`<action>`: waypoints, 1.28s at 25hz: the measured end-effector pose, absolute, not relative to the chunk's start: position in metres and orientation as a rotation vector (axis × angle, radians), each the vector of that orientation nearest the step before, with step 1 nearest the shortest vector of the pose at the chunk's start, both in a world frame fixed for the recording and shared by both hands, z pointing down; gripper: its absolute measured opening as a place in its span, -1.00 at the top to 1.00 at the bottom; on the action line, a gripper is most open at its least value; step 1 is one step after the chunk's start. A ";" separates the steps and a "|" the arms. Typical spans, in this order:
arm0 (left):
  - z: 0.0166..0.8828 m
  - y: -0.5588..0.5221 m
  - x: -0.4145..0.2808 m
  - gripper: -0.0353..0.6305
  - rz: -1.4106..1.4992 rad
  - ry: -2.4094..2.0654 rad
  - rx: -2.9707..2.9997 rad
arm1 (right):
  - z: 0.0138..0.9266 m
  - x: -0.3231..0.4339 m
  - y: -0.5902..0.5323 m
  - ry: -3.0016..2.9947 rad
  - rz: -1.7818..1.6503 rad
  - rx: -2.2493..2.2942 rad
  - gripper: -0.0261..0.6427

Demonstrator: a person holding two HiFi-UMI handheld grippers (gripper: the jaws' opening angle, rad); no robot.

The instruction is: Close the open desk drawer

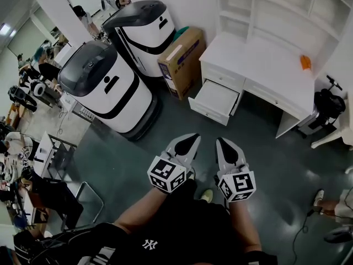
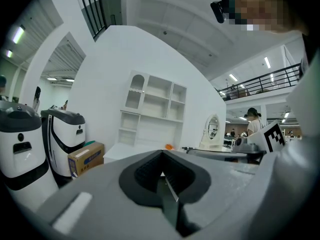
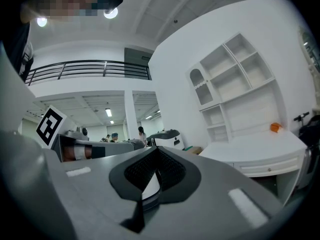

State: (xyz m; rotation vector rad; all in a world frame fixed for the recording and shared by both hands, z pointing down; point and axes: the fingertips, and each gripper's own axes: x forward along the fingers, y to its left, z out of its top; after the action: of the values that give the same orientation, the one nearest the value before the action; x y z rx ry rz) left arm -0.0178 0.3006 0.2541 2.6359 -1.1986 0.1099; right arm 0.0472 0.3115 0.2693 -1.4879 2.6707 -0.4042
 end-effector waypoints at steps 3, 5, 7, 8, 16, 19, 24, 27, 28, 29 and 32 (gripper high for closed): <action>0.259 0.287 -0.017 0.89 0.108 -1.197 2.634 | 0.275 0.047 0.298 2.675 -0.413 -1.490 0.85; 0.263 0.276 -0.019 0.89 0.104 -1.193 2.629 | 0.280 0.045 0.288 2.680 -0.419 -1.497 0.85; 0.268 0.262 -0.022 0.89 0.102 -1.187 2.626 | 0.285 0.042 0.275 2.689 -0.427 -1.506 0.85; 0.272 0.253 -0.023 0.89 0.104 -1.184 2.625 | 0.288 0.040 0.267 2.694 -0.432 -1.511 0.85; 0.315 0.166 -0.039 0.89 0.155 -1.130 2.640 | 0.329 0.012 0.181 2.714 -0.523 -1.547 0.85; 0.335 0.129 -0.057 0.89 0.147 -1.097 2.640 | 0.352 -0.010 0.146 2.729 -0.570 -1.551 0.85; 0.380 0.073 -0.077 0.89 0.182 -1.021 2.648 | 0.401 -0.038 0.095 2.739 -0.675 -1.600 0.85; 0.412 0.047 -0.086 0.89 0.231 -0.987 2.634 | 0.429 -0.048 0.070 2.745 -0.713 -1.635 0.85; 0.422 0.038 -0.089 0.89 0.243 -0.982 2.629 | 0.438 -0.050 0.062 2.741 -0.719 -1.648 0.85; 0.432 0.030 -0.092 0.89 0.254 -0.976 2.626 | 0.447 -0.051 0.053 2.735 -0.724 -1.660 0.85; 0.459 0.011 -0.098 0.89 0.277 -0.967 2.610 | 0.472 -0.054 0.033 2.712 -0.760 -1.693 0.85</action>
State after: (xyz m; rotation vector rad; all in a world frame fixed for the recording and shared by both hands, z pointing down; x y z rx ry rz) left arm -0.0982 0.0113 0.4588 2.6095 -0.9674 0.2766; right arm -0.0543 0.0326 0.4724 -1.6932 2.7117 -0.7599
